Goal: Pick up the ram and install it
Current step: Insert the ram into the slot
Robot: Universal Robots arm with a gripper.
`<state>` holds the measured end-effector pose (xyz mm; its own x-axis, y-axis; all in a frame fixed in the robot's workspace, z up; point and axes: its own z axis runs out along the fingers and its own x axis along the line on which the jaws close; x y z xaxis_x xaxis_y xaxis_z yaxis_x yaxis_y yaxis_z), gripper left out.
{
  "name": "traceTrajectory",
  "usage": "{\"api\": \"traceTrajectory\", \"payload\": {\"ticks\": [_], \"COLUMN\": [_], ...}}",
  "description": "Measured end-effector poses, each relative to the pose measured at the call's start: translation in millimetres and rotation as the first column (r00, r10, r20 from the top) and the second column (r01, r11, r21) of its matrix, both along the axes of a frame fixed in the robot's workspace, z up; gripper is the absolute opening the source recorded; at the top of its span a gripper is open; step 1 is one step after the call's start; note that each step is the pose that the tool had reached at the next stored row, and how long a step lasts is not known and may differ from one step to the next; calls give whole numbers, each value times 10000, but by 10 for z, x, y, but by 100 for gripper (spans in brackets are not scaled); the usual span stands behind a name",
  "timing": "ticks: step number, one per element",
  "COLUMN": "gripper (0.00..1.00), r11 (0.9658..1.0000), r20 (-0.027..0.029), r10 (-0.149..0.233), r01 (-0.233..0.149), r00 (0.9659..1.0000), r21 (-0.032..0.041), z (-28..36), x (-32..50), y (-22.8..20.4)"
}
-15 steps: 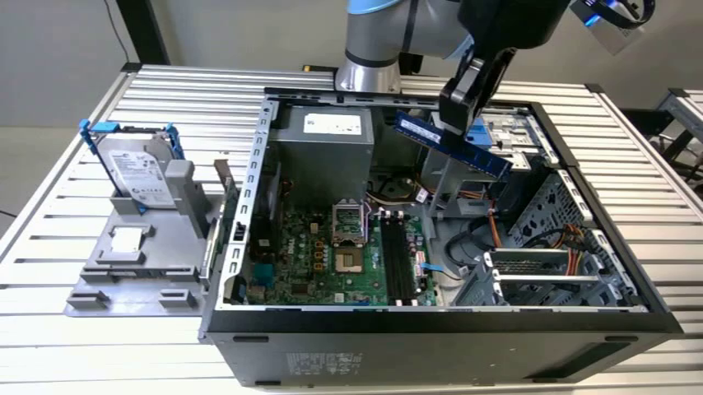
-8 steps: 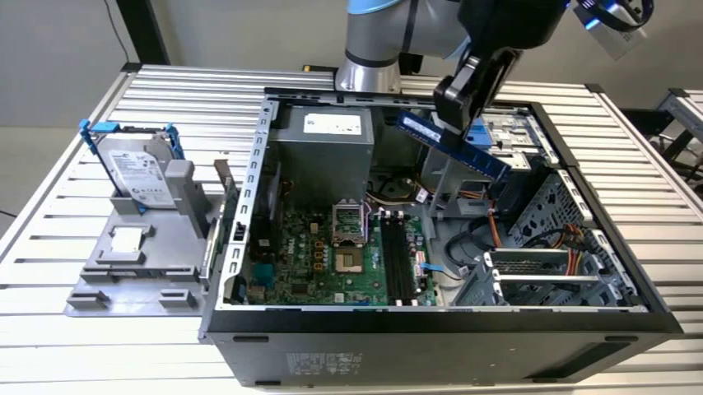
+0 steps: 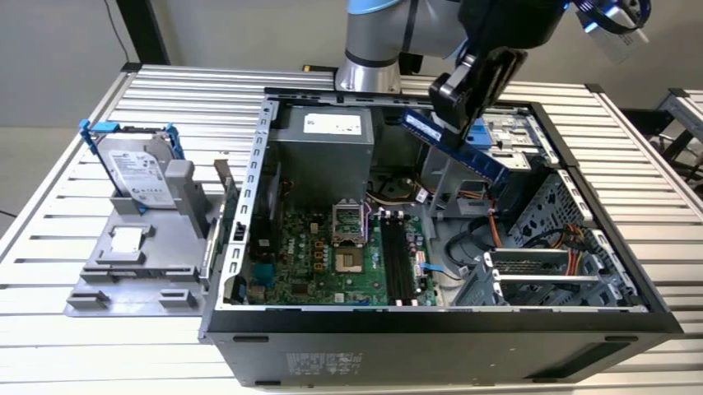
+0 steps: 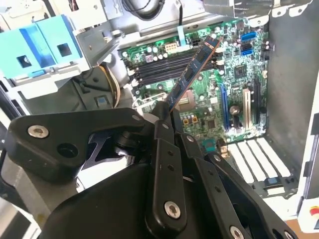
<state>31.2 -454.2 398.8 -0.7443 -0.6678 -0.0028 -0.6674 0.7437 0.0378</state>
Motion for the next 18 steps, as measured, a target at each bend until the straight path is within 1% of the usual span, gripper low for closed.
{"api": "traceTrajectory", "payload": {"ticks": [3,5,8,10,12,14,15,18], "gripper": [0,0,0,0,0,0,0,0], "r11": [9995,9986,9961,9935,9903,9859,9834,9744], "r20": [0,0,0,0,0,0,0,0], "r10": [-313,-536,-887,-1138,-1386,-1675,-1813,-2249], "r01": [313,536,887,1138,1386,1675,1813,2249], "r00": [9995,9986,9961,9935,9903,9859,9834,9744], "r21": [0,1,1,0,1,1,1,1], "z": [0,0,0,0,0,0,0,0], "x": [0,0,0,0,0,0,0,0], "y": [0,0,0,0,0,0,0,0]}}
